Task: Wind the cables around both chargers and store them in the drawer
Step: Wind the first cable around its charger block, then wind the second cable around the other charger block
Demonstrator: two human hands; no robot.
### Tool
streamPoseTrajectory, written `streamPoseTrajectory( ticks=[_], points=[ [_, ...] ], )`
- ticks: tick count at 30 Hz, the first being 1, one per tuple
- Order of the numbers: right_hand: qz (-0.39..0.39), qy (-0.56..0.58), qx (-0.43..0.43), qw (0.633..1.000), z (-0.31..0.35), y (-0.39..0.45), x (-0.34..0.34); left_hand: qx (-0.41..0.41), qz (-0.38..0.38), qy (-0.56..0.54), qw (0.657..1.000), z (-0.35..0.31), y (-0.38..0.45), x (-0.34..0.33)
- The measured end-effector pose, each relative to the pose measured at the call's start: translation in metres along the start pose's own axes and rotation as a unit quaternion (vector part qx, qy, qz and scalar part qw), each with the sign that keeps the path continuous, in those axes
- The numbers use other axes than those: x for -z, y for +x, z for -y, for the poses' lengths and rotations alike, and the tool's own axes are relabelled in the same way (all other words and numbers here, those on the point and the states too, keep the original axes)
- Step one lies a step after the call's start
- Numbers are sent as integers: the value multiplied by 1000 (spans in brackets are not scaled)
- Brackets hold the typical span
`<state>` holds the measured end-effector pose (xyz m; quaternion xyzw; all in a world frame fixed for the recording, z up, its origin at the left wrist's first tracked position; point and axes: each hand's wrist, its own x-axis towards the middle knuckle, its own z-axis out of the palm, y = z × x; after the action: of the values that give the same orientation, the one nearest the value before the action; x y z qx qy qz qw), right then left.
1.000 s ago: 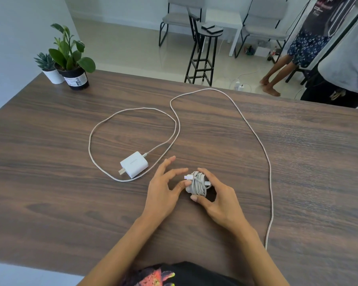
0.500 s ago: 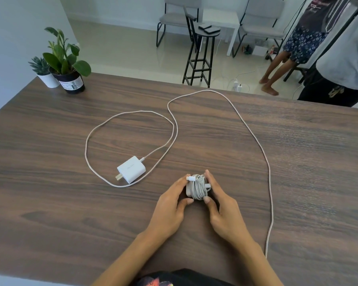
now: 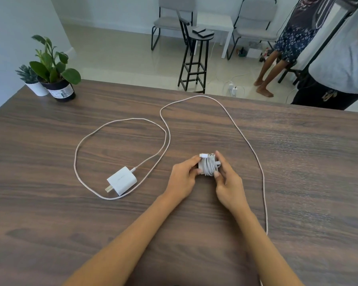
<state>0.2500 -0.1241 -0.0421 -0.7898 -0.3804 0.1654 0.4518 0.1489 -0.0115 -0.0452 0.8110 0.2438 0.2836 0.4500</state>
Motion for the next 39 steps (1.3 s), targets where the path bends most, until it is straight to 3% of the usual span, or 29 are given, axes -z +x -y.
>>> streamPoseTrajectory(
  ticks=[9,22,34,39],
  points=[
    [-21,-41,-10,999,-18,59,18,9,13,32,999,2,58,-35],
    [-20,-68,9,997,-25,60,15,8,12,53,999,9,61,-42],
    [-83,-60,13,995,-10,16,16,15,18,53,998,-1,13,-8],
    [-97,-87,84,988,12,-37,-17,-28,-10,151,988,4,-43,47]
  ],
)
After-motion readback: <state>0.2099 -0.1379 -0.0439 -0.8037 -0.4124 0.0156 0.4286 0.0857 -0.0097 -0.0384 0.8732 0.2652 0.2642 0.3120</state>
